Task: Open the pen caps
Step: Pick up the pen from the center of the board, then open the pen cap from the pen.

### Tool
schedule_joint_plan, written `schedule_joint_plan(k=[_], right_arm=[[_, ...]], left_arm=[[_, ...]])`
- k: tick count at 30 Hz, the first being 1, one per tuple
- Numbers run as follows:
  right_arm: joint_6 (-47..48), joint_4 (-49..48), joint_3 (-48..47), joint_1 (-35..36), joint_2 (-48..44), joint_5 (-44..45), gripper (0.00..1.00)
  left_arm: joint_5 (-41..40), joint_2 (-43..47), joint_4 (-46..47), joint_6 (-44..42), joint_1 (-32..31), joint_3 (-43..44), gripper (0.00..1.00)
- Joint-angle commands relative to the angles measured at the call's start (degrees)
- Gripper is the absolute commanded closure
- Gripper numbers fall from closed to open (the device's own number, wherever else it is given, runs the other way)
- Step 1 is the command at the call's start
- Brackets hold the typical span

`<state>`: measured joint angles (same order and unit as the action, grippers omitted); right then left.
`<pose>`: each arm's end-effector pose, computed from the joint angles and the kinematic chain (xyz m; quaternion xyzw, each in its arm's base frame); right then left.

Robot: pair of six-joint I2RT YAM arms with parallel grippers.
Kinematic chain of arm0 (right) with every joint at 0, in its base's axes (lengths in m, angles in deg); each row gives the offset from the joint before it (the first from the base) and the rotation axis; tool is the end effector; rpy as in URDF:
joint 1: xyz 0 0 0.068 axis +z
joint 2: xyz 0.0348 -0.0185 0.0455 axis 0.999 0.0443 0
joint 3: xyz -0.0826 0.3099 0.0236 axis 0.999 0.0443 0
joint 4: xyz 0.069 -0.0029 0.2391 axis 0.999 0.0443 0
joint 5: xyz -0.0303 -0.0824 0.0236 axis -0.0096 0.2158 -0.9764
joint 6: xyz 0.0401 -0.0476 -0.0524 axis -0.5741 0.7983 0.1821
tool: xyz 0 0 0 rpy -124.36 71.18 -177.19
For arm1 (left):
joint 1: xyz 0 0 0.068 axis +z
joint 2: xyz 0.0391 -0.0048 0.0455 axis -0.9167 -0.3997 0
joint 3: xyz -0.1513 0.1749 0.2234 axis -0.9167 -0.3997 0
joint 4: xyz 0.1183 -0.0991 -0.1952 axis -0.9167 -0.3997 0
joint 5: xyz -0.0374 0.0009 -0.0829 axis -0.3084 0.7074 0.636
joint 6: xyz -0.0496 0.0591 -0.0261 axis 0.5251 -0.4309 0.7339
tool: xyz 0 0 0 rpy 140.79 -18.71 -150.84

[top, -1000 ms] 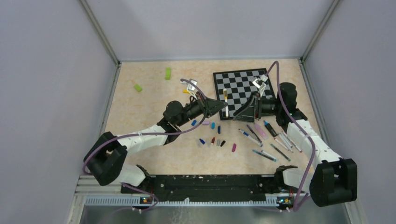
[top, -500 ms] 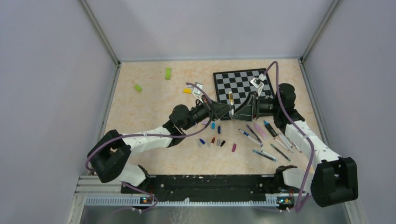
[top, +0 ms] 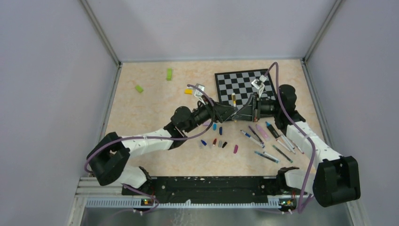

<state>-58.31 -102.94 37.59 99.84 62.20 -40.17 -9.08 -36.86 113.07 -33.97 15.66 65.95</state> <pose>0.2035 0.1137 0.3397 -0.2512 0.6790 0.6253 0.2913 0.2023 -0.2651 0.3528 0.0736 0.6215 -0.6243 0.4676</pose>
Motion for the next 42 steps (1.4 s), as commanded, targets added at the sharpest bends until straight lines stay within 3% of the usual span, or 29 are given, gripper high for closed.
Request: schedule_joint_plan(k=[1, 3, 7, 13, 18, 28, 33, 42], right_arm=[[8.28, 4.41, -0.53, 0.72, -0.87, -1.98, 1.0], [14.44, 8.47, -0.99, 0.73, -1.1, -3.26, 1.0], [20.15, 13.32, -1.43, 0.75, -1.01, -4.5, 1.0], [20.46, 13.51, -1.48, 0.77, -0.35, -6.01, 1.0], [20.55, 13.61, -1.39, 0.8, 0.35, -5.73, 1.0], [20.34, 13.61, -1.3, 0.79, 2.33, -4.72, 1.0], [20.33, 13.7, -1.52, 0.79, 3.22, -4.46, 1.0], [20.88, 14.45, -1.59, 1.07, 4.4, -4.04, 1.0]], left_arm=[[-3.77, 6.15, -0.81, -6.0, -0.21, -0.35, 0.22], [-3.87, 8.33, -0.96, -8.04, 0.29, -1.96, 0.03], [3.68, 8.92, -0.8, -4.95, 3.93, -2.87, 0.01], [14.98, 4.4, 1.84, 0.78, 8.85, -0.03, 0.02], [16.8, 0.76, 2.67, 2.62, 8.86, 2.74, 0.16], [19.44, -4.58, 9.31, 7.57, 8.64, 3.85, 0.33], [20.06, -6.38, 9.64, 9.04, 8.35, 4.65, 0.41], [20.61, -9.09, 9.12, 10.46, 7.85, 6.73, 0.64]])
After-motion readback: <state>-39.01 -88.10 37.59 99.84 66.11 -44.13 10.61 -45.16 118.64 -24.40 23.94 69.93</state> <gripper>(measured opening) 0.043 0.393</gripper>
